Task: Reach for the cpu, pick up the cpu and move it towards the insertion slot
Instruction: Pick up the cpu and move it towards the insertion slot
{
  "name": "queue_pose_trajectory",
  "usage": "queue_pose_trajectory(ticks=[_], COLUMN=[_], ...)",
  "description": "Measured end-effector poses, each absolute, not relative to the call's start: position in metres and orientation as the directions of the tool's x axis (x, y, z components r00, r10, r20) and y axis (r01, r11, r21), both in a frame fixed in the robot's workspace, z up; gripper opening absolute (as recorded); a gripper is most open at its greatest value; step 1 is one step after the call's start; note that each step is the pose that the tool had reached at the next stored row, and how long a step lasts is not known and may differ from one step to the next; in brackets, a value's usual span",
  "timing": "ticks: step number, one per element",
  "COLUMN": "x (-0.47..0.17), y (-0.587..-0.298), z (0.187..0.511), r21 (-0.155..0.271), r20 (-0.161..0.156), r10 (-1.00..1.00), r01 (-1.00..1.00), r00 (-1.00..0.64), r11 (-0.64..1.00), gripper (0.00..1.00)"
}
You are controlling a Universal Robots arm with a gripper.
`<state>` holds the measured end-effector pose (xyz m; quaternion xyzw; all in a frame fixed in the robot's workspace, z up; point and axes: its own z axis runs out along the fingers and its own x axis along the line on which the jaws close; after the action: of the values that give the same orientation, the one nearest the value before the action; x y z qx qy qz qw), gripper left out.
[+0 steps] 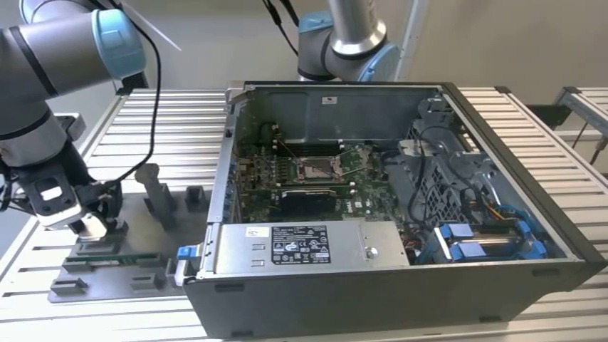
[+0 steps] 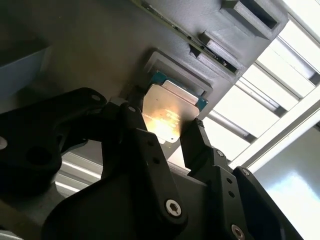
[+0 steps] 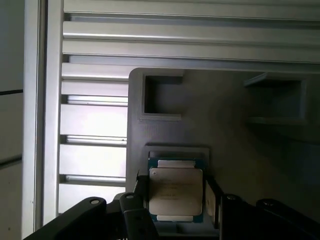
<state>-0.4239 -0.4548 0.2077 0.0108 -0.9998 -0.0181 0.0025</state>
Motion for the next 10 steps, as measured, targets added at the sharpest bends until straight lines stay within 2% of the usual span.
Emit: queue_pose_trajectory(ticks=[10], x=[-0.4238], y=[-0.4548], z=[0.215], r21=[0.036], r20=[0.005], r10=[-0.021], r01=[-0.021], r00=[-1.0], r11=[0.999], gripper=[0.0])
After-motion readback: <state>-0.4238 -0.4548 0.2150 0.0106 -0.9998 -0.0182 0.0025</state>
